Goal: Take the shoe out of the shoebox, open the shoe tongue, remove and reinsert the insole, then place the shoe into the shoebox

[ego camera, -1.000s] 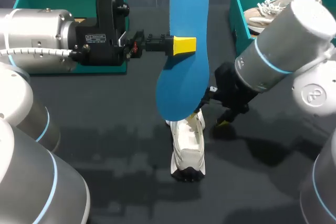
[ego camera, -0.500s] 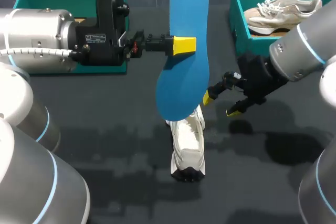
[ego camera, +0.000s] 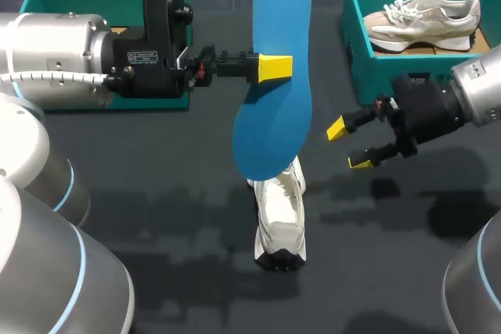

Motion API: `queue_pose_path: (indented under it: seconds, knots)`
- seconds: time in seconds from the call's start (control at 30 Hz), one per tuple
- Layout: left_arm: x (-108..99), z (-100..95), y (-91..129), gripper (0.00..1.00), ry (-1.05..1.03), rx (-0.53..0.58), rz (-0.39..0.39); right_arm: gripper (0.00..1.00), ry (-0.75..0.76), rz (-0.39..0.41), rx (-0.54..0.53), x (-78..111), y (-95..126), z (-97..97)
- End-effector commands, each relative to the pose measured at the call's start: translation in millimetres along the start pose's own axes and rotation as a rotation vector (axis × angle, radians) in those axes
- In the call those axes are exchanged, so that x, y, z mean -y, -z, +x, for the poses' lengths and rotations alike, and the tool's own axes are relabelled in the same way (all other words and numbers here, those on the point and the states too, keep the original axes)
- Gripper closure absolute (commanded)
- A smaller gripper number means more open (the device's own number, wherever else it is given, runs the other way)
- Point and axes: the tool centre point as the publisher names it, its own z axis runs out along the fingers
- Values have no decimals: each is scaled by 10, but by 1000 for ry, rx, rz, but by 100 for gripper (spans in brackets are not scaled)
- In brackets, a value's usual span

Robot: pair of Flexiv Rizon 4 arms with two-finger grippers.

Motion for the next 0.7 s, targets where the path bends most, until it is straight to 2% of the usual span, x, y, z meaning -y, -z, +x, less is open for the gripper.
queue_pose_path:
  seconds: [0.03, 0.17, 0.3, 0.63, 0.7]
  knots:
    - [-3, 5, -3, 100, 0, 1, 0, 0, -17, 30, -86, -83, -69, 87]
    - [-3, 5, -3, 100, 0, 1, 0, 0, -22, 40, -141, -104, 0, 335]
    - [-3, 5, -3, 100, 0, 1, 0, 0, -80, -30, -171, -82, 88, 502]
    - [-3, 5, -3, 100, 0, 1, 0, 0, -80, -30, -171, -82, 88, 502]
    - [-3, 5, -3, 100, 0, 1, 0, 0, -76, -29, -215, -99, 86, 546]
